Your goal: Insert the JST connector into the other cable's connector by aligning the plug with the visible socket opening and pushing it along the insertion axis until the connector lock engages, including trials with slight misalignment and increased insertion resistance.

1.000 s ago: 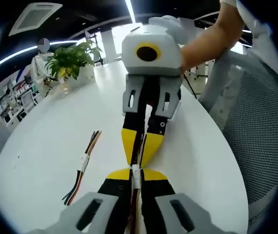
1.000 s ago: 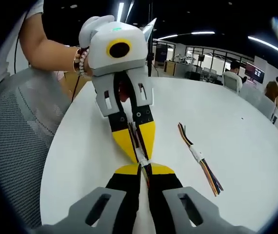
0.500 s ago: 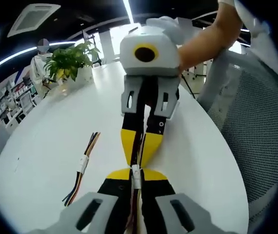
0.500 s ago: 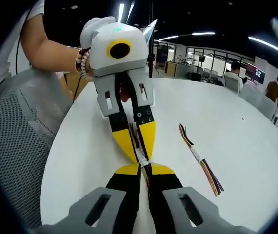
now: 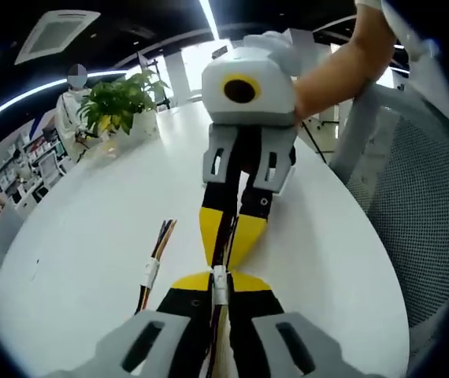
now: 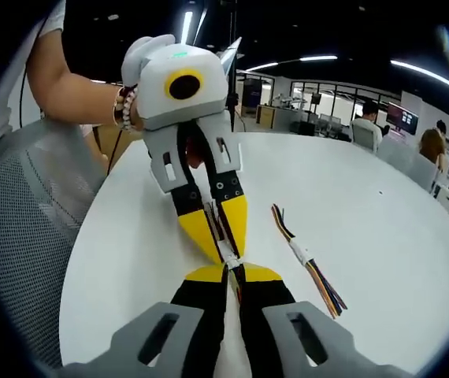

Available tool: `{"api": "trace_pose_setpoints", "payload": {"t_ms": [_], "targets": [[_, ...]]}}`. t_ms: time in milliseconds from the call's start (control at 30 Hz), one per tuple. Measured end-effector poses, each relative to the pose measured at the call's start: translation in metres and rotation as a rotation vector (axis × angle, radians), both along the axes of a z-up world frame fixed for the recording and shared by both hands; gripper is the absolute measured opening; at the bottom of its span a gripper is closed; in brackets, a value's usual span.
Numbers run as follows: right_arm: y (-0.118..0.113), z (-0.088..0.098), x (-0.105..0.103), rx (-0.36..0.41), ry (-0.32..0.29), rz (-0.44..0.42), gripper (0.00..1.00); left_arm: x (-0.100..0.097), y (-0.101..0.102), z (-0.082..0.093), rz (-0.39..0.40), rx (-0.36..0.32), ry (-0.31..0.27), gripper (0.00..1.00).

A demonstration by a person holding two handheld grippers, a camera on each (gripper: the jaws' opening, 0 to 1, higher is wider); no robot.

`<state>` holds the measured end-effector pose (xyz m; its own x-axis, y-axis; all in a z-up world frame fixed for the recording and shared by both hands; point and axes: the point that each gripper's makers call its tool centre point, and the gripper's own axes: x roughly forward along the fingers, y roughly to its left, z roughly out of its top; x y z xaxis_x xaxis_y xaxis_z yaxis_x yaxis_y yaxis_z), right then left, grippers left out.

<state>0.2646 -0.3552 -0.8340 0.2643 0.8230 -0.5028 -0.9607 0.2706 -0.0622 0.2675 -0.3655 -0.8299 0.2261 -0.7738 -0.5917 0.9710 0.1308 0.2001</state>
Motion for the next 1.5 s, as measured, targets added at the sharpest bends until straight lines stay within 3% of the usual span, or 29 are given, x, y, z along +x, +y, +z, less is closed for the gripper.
{"api": "trace_pose_setpoints", "payload": {"t_ms": [67, 167, 767, 1200, 1500], "targets": [[-0.001, 0.0, 0.002, -0.003, -0.006, -0.008, 0.02, 0.003, 0.003, -0.002, 0.006, 0.016, -0.01, 0.01], [-0.004, 0.001, 0.009, 0.01, -0.004, -0.034, 0.02, 0.008, 0.01, -0.005, 0.025, 0.036, -0.013, 0.1], [-0.013, -0.005, 0.033, 0.015, -0.002, -0.064, 0.03, 0.042, 0.027, -0.013, 0.167, 0.015, 0.011, 0.1], [-0.012, -0.01, 0.045, 0.008, -0.001, -0.039, 0.03, 0.052, 0.028, -0.014, 0.218, -0.02, 0.029, 0.09], [-0.012, -0.01, 0.047, 0.018, 0.006, -0.041, 0.03, 0.051, 0.025, -0.014, 0.222, -0.042, 0.041, 0.01]]}}
